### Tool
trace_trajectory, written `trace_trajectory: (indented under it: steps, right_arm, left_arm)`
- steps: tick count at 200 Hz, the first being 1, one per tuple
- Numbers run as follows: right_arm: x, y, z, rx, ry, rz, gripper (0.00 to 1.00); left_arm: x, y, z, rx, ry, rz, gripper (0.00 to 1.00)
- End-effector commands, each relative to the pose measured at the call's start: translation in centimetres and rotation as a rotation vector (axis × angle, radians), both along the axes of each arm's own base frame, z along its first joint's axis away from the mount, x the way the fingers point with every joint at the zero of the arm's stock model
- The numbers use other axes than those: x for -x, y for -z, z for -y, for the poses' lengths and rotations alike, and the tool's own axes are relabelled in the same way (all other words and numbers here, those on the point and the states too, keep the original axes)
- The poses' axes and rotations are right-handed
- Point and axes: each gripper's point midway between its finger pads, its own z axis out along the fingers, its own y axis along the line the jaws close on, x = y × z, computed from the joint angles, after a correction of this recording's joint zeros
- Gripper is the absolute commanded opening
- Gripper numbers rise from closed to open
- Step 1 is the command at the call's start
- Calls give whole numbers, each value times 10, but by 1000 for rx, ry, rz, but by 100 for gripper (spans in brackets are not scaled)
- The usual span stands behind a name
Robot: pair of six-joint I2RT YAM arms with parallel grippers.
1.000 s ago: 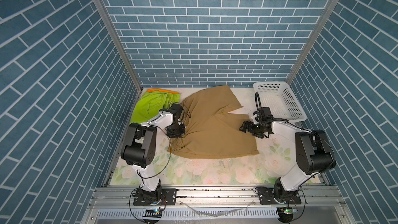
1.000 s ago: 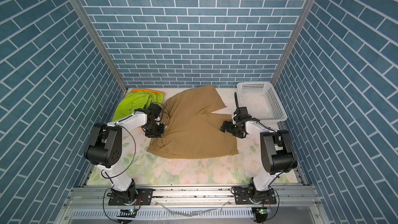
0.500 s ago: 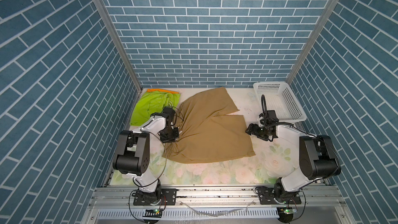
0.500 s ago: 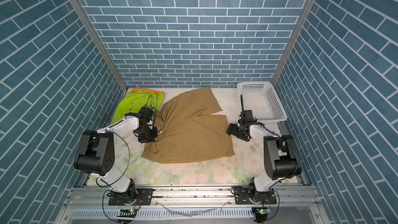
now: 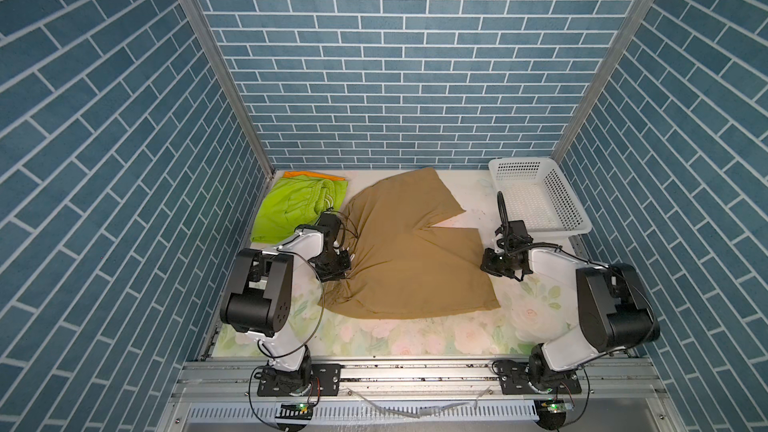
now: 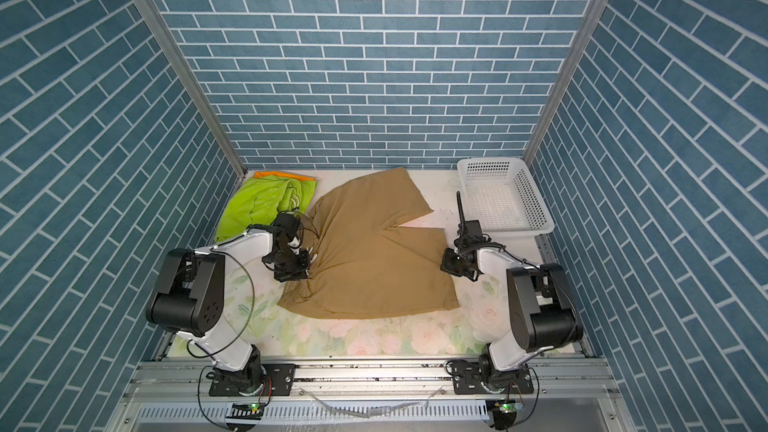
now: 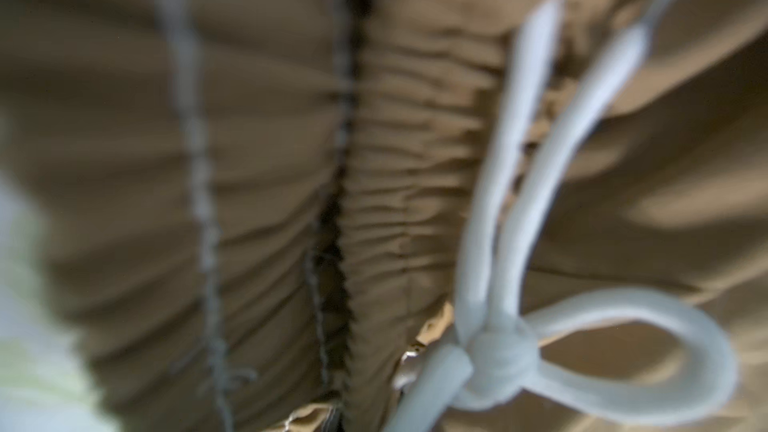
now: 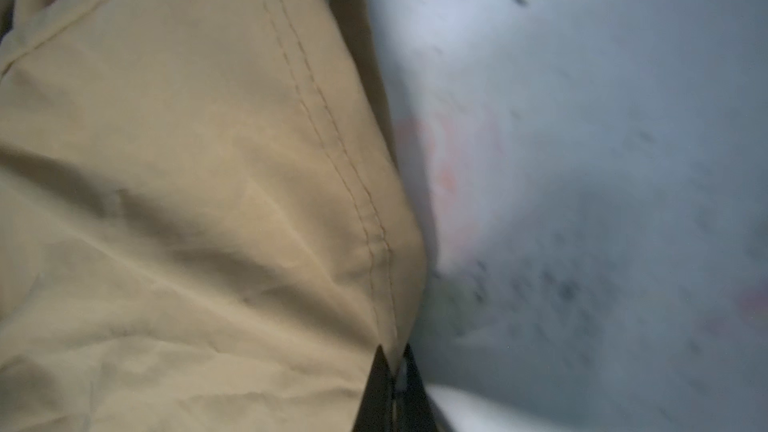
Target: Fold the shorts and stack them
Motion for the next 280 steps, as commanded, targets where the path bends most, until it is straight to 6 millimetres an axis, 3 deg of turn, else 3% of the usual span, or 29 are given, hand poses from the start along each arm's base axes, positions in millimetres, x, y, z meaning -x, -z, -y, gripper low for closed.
trace_trajectory:
  steps: [1, 15, 34, 50, 66, 80, 88, 113, 116, 139, 165, 185, 215, 243, 280]
  right_arm:
    - [34, -6, 31, 71, 71, -56, 0]
    - [47, -15, 44, 104, 100, -41, 0]
    - [55, -23, 56, 132, 144, -16, 0]
    - [51, -25, 60, 142, 159, -17, 0]
    - [44, -24, 57, 142, 140, -40, 0]
    - [36, -27, 56, 139, 128, -39, 14]
    - [30, -32, 54, 135, 123, -27, 24]
    - [-2, -59, 46, 126, 94, 50, 54]
    - [-8, -63, 45, 123, 89, 61, 57]
    - [-49, -83, 25, 84, 41, 119, 79]
    - [-97, -86, 1, 60, -8, 160, 92]
    - [-129, -73, -12, 50, -33, 135, 92]
    - [-162, -59, -32, 25, -43, 135, 89]
    - [-182, -35, -44, 29, -45, 95, 82]
    - [-195, -13, -42, 52, -3, 66, 71]
  left_arm:
    - [12, 6, 36, 76, 24, -17, 7]
    - [16, 8, 50, 100, 42, -27, 6]
    - [21, 3, 52, 118, 40, -29, 7]
    - [19, -7, 34, 36, 54, -5, 9]
    - [12, -18, 10, -19, 30, 24, 19]
    - [-1, -31, -7, -7, -27, 66, 24]
    - [-12, -42, -16, -7, -54, 106, 35]
    - [-54, -88, -32, -77, -70, 243, 96]
    - [-59, -92, -32, -82, -69, 258, 99]
    - [-99, -119, -32, -102, -62, 327, 100]
    - [-134, -108, -21, -70, -51, 312, 100]
    - [-144, -99, -10, -38, -52, 299, 100]
    - [-140, -94, -4, -44, -33, 289, 100]
    - [-133, -95, -6, -56, -17, 286, 100]
    - [-131, -98, -9, -63, -17, 296, 100]
